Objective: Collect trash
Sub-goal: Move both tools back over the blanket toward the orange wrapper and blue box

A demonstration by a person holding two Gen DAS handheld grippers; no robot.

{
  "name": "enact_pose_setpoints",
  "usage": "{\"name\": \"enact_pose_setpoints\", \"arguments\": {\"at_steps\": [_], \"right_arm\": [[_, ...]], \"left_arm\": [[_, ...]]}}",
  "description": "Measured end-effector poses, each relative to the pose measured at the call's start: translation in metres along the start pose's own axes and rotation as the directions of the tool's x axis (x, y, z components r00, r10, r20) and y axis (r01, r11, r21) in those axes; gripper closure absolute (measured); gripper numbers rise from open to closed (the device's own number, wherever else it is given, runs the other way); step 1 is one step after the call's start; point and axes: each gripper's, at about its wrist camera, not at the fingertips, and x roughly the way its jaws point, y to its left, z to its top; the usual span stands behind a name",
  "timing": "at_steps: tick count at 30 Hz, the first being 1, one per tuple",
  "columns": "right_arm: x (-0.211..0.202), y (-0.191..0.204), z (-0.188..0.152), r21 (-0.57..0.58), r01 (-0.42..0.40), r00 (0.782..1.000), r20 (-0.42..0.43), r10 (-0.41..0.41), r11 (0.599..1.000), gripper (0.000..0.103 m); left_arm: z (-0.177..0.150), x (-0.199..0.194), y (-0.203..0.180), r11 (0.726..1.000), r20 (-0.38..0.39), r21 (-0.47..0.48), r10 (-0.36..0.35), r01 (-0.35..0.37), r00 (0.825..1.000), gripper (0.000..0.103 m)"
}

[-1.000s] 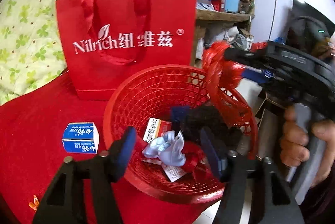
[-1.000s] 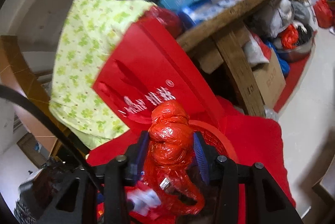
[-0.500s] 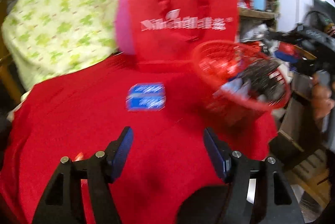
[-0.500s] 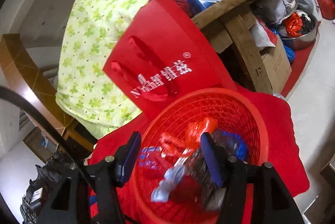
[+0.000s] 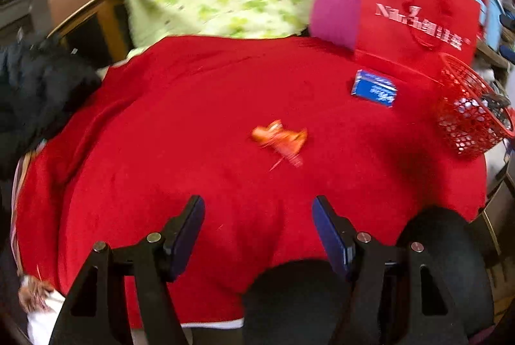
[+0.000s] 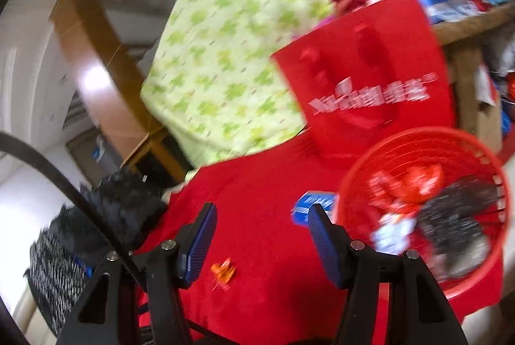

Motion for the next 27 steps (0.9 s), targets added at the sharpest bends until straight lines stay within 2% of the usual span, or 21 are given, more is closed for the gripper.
{"name": "enact_pose_setpoints", "arguments": {"at_steps": [6,9,16,27], "right_arm": [[0.053,0.035,-0.03,-0.036,-0.028,0.988,-0.152,0.022,0.999,0.04],[0.074,0.049,-0.05,-0.078,-0.028,0.975,-0.22,0.01,0.997,0.04],[0.11,0.058,-0.091,-0.102,-0.028,0.936,-0.351,-0.01,0.994,0.04],[0.131,0.066,-0.092,-0.139,-0.017,0.929,-0.368,-0.036,0.99,0.04]], "left_arm": [[-0.014,0.009,0.026,0.998,-0.034,-0.059,0.012,-0.014,0.999,0.033],[-0.013,0.012,0.034,0.995,-0.036,-0.1,0.01,-0.014,0.999,0.033],[-0.012,0.018,0.041,0.992,-0.046,-0.115,0.04,-0.045,0.998,0.033],[-0.006,0.029,0.054,0.986,-0.069,-0.139,0.079,-0.088,0.995,0.033]]}}
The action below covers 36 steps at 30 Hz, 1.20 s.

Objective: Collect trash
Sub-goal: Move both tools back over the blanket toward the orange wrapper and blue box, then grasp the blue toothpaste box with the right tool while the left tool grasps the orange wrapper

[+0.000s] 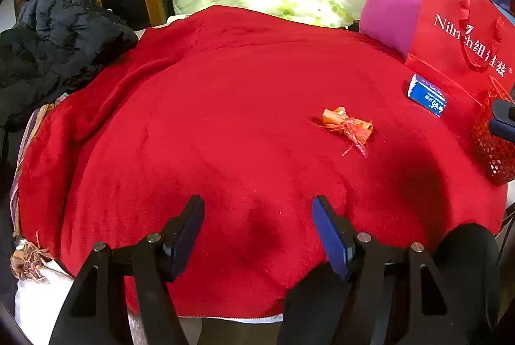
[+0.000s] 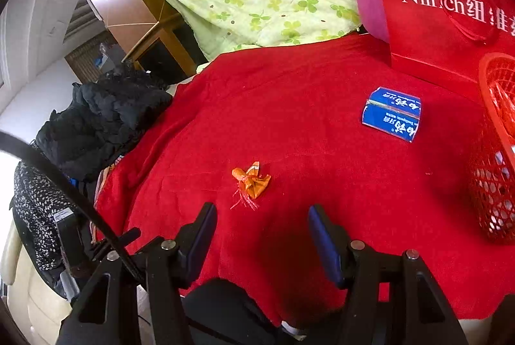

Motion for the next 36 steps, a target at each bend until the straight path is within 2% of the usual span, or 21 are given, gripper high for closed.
{"name": "enact_pose_setpoints", "arguments": {"at_steps": [7,12,18,21,24,27,30,32,35,36], "right_arm": [[0.021,-0.01,0.02,-0.016,0.037,0.999,-0.008,-0.037,0.999,0.04],[0.044,-0.039,0.053,-0.023,0.111,0.994,-0.013,-0.112,0.994,0.04],[0.071,-0.077,0.108,0.001,0.209,0.978,0.024,-0.209,0.978,0.038],[0.087,-0.094,0.136,0.043,0.222,0.974,0.043,-0.224,0.974,0.031],[0.107,-0.112,0.158,0.078,0.254,0.965,0.045,-0.258,0.964,0.03],[0.129,-0.132,0.173,0.108,0.306,0.951,0.014,-0.309,0.946,0.03],[0.142,-0.147,0.177,0.133,0.321,0.947,-0.017,-0.322,0.938,0.03],[0.158,-0.163,0.179,0.145,0.35,0.936,-0.086,-0.34,0.926,0.03],[0.168,-0.17,0.174,0.186,0.329,0.937,-0.184,-0.296,0.926,0.03],[0.168,-0.168,0.172,0.184,0.329,0.936,-0.191,-0.294,0.926,0.03]], "left_arm": [[0.014,0.014,-0.009,1.0,-0.013,0.015,-0.02,0.02,1.0,0.033],[0.027,0.033,-0.023,0.993,-0.06,0.001,-0.114,0.114,0.992,0.033],[0.045,0.059,-0.047,0.969,-0.119,-0.019,-0.246,0.246,0.962,0.033],[0.055,0.071,-0.057,0.955,-0.131,-0.046,-0.298,0.294,0.946,0.033],[0.067,0.084,-0.062,0.934,-0.138,-0.096,-0.356,0.345,0.924,0.032],[0.073,0.098,-0.065,0.917,-0.154,-0.137,-0.394,0.375,0.906,0.03],[0.074,0.114,-0.069,0.9,-0.179,-0.175,-0.428,0.4,0.886,0.03],[0.073,0.122,-0.07,0.887,-0.192,-0.203,-0.451,0.415,0.871,0.03],[0.07,0.127,-0.068,0.879,-0.196,-0.214,-0.465,0.425,0.863,0.03],[0.069,0.127,-0.067,0.877,-0.197,-0.217,-0.47,0.429,0.861,0.03]]}}
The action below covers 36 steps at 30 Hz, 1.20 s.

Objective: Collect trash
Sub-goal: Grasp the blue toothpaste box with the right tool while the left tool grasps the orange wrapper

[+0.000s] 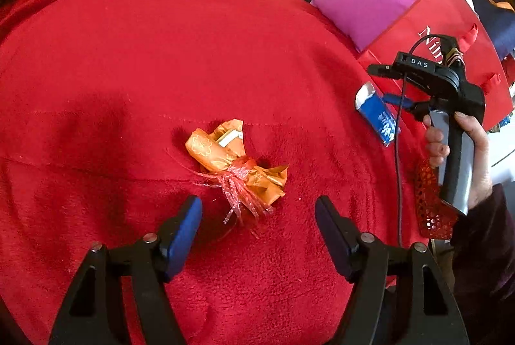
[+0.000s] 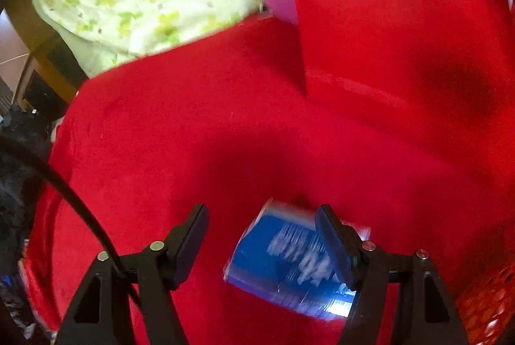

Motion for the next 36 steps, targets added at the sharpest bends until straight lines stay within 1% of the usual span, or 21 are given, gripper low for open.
{"name": "enact_pose_setpoints", "arguments": {"at_steps": [1,4,6,8,9,10,11,14,16,19,20,22,25,26,27,29,31,34,35,36], "right_arm": [[-0.002,0.003,-0.004,-0.011,0.0,1.0,-0.005,0.0,1.0,0.03],[-0.012,0.017,-0.017,-0.054,-0.037,0.998,-0.046,0.034,0.998,0.029],[-0.017,0.03,-0.028,-0.114,-0.027,0.997,-0.074,0.019,0.993,0.028],[-0.023,0.038,-0.033,-0.181,0.039,0.998,-0.033,-0.045,0.983,0.028],[-0.028,0.04,-0.032,-0.204,0.08,0.997,0.012,-0.079,0.976,0.028],[-0.03,0.038,-0.028,-0.204,0.1,0.995,0.037,-0.094,0.974,0.028],[-0.031,0.035,-0.02,-0.185,0.105,0.994,0.048,-0.098,0.977,0.028],[-0.027,0.021,0.012,-0.072,0.116,0.991,0.077,-0.11,0.991,0.028],[-0.013,0.012,0.024,-0.011,0.102,0.994,0.05,-0.102,0.995,0.028],[0.008,-0.003,0.029,0.058,0.14,0.99,0.003,-0.141,0.988,0.028],[0.013,-0.01,0.026,0.09,0.134,0.991,-0.026,-0.132,0.987,0.028],[0.018,-0.019,0.017,0.137,0.08,0.995,-0.069,-0.071,0.987,0.028],[0.008,-0.018,-0.005,0.163,0.014,0.995,-0.099,0.003,0.987,0.028],[0.004,-0.018,-0.013,0.174,-0.011,0.994,-0.107,0.03,0.985,0.028],[0.0,-0.016,-0.024,0.191,-0.054,0.989,-0.123,0.078,0.98,0.028],[-0.008,-0.011,-0.043,0.201,-0.099,0.983,-0.134,0.127,0.975,0.028],[-0.01,-0.01,-0.058,0.173,-0.105,0.984,-0.125,0.127,0.979,0.028],[-0.025,0.007,-0.081,0.089,-0.144,0.981,-0.117,0.154,0.986,0.028],[-0.028,0.012,-0.087,0.056,-0.144,0.982,-0.117,0.15,0.988,0.028],[-0.031,0.02,-0.094,0.009,-0.123,0.986,-0.113,0.123,0.992,0.028]], "left_arm": [[0.0,-0.001,0.001,1.0,0.0,-0.001,-0.006,0.006,1.0,0.03],[-0.002,-0.006,0.005,1.0,-0.002,-0.005,-0.017,0.017,1.0,0.03],[-0.004,-0.011,0.009,1.0,0.001,-0.009,-0.02,0.02,1.0,0.03],[-0.006,-0.016,0.012,1.0,0.006,-0.011,-0.013,0.013,1.0,0.03],[-0.006,-0.018,0.013,1.0,0.008,-0.012,-0.009,0.009,1.0,0.03],[-0.007,-0.02,0.014,1.0,0.011,-0.012,-0.001,0.002,1.0,0.03],[-0.007,-0.02,0.014,1.0,0.013,-0.012,0.003,-0.003,1.0,0.03],[-0.008,-0.023,0.014,1.0,0.012,-0.008,0.002,-0.002,1.0,0.03],[-0.008,-0.024,0.013,1.0,0.01,-0.005,-0.002,0.002,1.0,0.03],[-0.011,-0.025,0.014,1.0,0.007,0.005,-0.001,0.001,1.0,0.03],[-0.012,-0.023,0.011,1.0,0.007,0.007,0.003,-0.003,1.0,0.03],[-0.014,-0.026,0.013,1.0,0.009,0.004,0.005,-0.005,1.0,0.03],[-0.015,-0.028,0.019,1.0,0.013,-0.007,0.012,-0.012,1.0,0.03],[-0.016,-0.029,0.02,1.0,0.014,-0.009,0.013,-0.013,1.0,0.03],[-0.016,-0.029,0.021,1.0,0.014,-0.01,0.01,-0.01,1.0,0.03],[-0.018,-0.032,0.022,1.0,0.016,-0.005,0.009,-0.009,1.0,0.03],[-0.021,-0.038,0.022,1.0,0.021,0.005,0.015,-0.015,1.0,0.03],[-0.024,-0.045,0.025,1.0,0.025,0.012,0.025,-0.026,0.999,0.03],[-0.024,-0.047,0.026,0.999,0.028,0.01,0.031,-0.031,0.999,0.03],[-0.024,-0.048,0.027,0.999,0.03,0.007,0.034,-0.034,0.999,0.03]]}}
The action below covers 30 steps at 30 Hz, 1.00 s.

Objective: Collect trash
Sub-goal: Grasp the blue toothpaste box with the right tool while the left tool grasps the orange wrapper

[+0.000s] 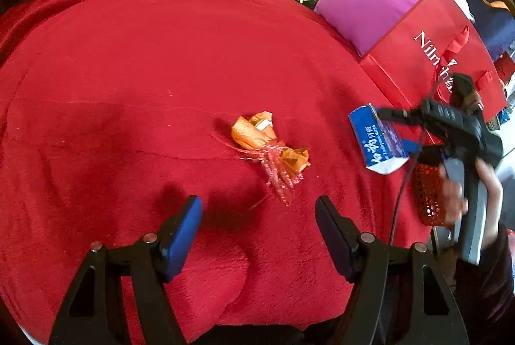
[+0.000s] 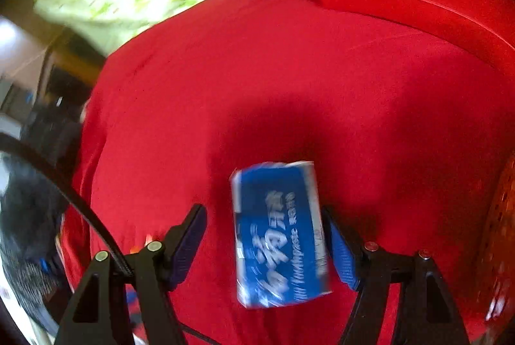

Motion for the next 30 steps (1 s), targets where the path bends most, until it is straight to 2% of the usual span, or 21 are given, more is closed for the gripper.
{"name": "enact_pose_setpoints", "arguments": {"at_steps": [3,6,7,8,12,16,18,20,21,22,24,30], "right_arm": [[0.005,0.017,-0.008,-0.095,0.125,0.992,0.031,-0.123,0.988,0.028],[0.014,0.021,-0.012,-0.1,0.173,0.985,0.033,-0.171,0.98,0.029],[0.017,0.025,-0.01,-0.11,0.181,0.983,0.043,-0.177,0.977,0.033],[0.019,0.029,-0.012,-0.137,0.198,0.98,0.055,-0.192,0.971,0.043],[0.003,0.022,-0.026,-0.177,0.195,0.978,0.114,-0.176,0.965,0.043],[-0.022,0.017,-0.041,-0.186,0.166,0.976,0.173,-0.134,0.968,0.043],[-0.037,0.015,-0.053,-0.191,0.149,0.974,0.197,-0.111,0.97,0.043],[-0.042,0.019,-0.055,-0.203,0.141,0.97,0.224,-0.094,0.969,0.043],[-0.05,0.02,-0.06,-0.207,0.137,0.967,0.241,-0.085,0.969,0.043],[-0.054,0.019,-0.063,-0.208,0.13,0.965,0.25,-0.076,0.969,0.043],[-0.061,0.02,-0.066,-0.208,0.12,0.964,0.258,-0.064,0.971,0.043],[-0.104,0.018,-0.083,-0.234,0.073,0.936,0.351,0.014,0.97,0.043]], "left_arm": [[0.003,-0.004,0.001,1.0,0.008,-0.009,0.014,-0.014,1.0,0.03],[0.008,-0.003,-0.004,1.0,0.011,-0.013,0.024,-0.024,1.0,0.03],[0.01,-0.002,-0.005,1.0,0.01,-0.013,0.027,-0.027,1.0,0.03],[0.013,0.001,-0.009,0.999,0.007,-0.014,0.035,-0.035,0.999,0.03],[0.025,0.013,-0.021,0.999,0.001,-0.02,0.048,-0.048,0.999,0.03],[0.036,0.035,-0.027,0.994,-0.019,-0.064,0.084,-0.085,0.996,0.03],[0.038,0.045,-0.028,0.987,-0.03,-0.09,0.132,-0.134,0.991,0.03],[0.038,0.049,-0.025,0.983,-0.015,-0.121,0.135,-0.136,0.991,0.031],[0.036,0.05,-0.026,0.982,-0.012,-0.121,0.145,-0.145,0.989,0.04],[0.035,0.051,-0.026,0.98,-0.017,-0.114,0.162,-0.163,0.987,0.055],[0.032,0.049,-0.026,0.979,-0.019,-0.099,0.176,-0.177,0.984,0.073],[0.021,0.02,-0.036,0.976,0.034,-0.063,0.212,-0.209,0.977,0.076]]}}
